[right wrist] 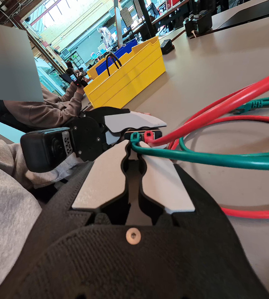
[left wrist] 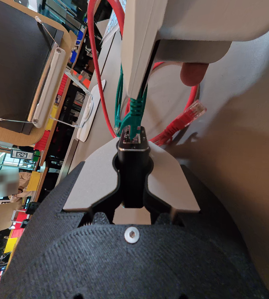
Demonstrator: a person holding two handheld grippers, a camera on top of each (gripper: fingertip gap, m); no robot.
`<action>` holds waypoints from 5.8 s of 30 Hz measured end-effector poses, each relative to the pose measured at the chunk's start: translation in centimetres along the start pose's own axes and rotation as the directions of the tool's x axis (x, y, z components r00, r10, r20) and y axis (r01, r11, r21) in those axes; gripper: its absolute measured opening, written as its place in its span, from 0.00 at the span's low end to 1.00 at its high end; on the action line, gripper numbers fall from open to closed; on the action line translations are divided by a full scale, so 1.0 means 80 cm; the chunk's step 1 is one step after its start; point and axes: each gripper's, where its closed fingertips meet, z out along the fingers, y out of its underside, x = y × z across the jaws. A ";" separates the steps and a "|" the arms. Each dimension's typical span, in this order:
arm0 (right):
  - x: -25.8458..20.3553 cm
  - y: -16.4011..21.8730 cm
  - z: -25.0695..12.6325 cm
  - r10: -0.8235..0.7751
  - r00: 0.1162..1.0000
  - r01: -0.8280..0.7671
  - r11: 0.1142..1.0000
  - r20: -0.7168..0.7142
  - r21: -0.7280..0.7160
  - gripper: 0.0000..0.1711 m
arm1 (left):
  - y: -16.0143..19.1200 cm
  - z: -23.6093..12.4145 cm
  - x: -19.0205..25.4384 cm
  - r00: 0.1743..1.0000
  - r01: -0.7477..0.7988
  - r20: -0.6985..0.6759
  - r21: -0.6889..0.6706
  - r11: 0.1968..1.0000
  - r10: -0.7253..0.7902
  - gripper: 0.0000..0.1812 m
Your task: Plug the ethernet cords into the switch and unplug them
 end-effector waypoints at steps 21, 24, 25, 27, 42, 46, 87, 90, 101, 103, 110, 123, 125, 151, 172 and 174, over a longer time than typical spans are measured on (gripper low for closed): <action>-0.003 0.003 0.004 -0.041 0.999 0.041 0.999 -0.022 -0.006 0.04 | 0.005 0.003 0.002 1.000 0.004 -0.001 -0.027 1.000 -0.004 0.13; -0.004 0.003 0.004 -0.053 0.998 0.053 0.999 -0.027 -0.008 0.04 | 0.005 0.003 0.002 1.000 0.001 -0.001 -0.034 0.999 -0.001 0.13; -0.005 0.004 0.004 -0.059 0.998 0.059 0.998 -0.029 -0.010 0.04 | 0.005 0.004 0.002 1.000 0.000 -0.002 -0.035 0.999 0.000 0.13; -0.005 0.005 0.005 -0.072 0.997 0.072 0.997 -0.035 -0.018 0.04 | 0.006 0.004 0.002 1.000 -0.004 -0.002 -0.038 0.999 0.004 0.12; -0.008 -0.013 0.004 -0.110 0.994 0.111 0.992 -0.015 0.057 0.04 | -0.001 0.004 -0.021 0.998 0.000 0.055 0.013 1.000 0.000 0.14; -0.004 -0.018 0.001 -0.203 0.978 0.205 0.977 -0.035 0.058 0.04 | -0.007 0.001 -0.026 0.998 0.006 0.065 0.053 0.999 -0.009 0.15; -0.006 -0.048 -0.021 -0.286 0.955 0.298 0.929 -0.085 0.221 0.04 | -0.067 -0.017 -0.033 0.218 0.964 -0.597 0.010 0.265 -0.772 0.81; -0.008 -0.048 -0.020 -0.277 0.957 0.288 0.928 -0.082 0.234 0.04 | -0.068 -0.014 -0.029 0.277 0.949 -0.560 0.033 0.313 -0.781 0.81; -0.010 -0.051 -0.022 -0.258 0.963 0.268 0.928 -0.072 0.260 0.04 | -0.069 -0.013 -0.032 0.305 0.944 -0.538 0.062 0.325 -0.786 0.81; -0.012 -0.052 -0.022 -0.259 0.963 0.268 0.925 -0.070 0.269 0.04 | -0.067 -0.012 -0.034 0.300 0.947 -0.533 0.063 0.316 -0.792 0.81; -0.015 -0.050 -0.020 -0.270 0.961 0.277 0.923 -0.063 0.267 0.04 | -0.069 -0.012 -0.031 0.273 0.954 -0.543 0.044 0.298 -0.794 0.81; -0.010 -0.039 -0.015 -0.209 0.977 0.212 0.951 -0.041 0.226 0.04 | -0.061 -0.010 -0.036 0.289 0.952 -0.490 0.061 0.299 -0.822 0.78; -0.009 -0.037 -0.014 -0.185 0.982 0.189 0.957 -0.038 0.218 0.04 | -0.060 -0.009 -0.035 0.289 0.952 -0.481 0.055 0.300 -0.828 0.79; 0.000 -0.024 -0.012 -0.081 0.996 0.086 0.984 -0.040 0.154 0.04 | -0.053 -0.004 -0.022 0.263 0.952 -0.430 -0.029 0.304 -0.864 0.80; 0.009 -0.019 -0.007 -0.025 0.999 0.030 0.993 -0.042 0.113 0.04 | -0.045 0.003 -0.013 0.185 0.963 -0.406 -0.108 0.248 -0.895 0.78; 0.010 -0.024 -0.008 -0.054 0.998 0.058 0.991 -0.038 0.121 0.04 | -0.046 0.004 -0.013 0.196 0.959 -0.414 -0.110 0.263 -0.889 0.78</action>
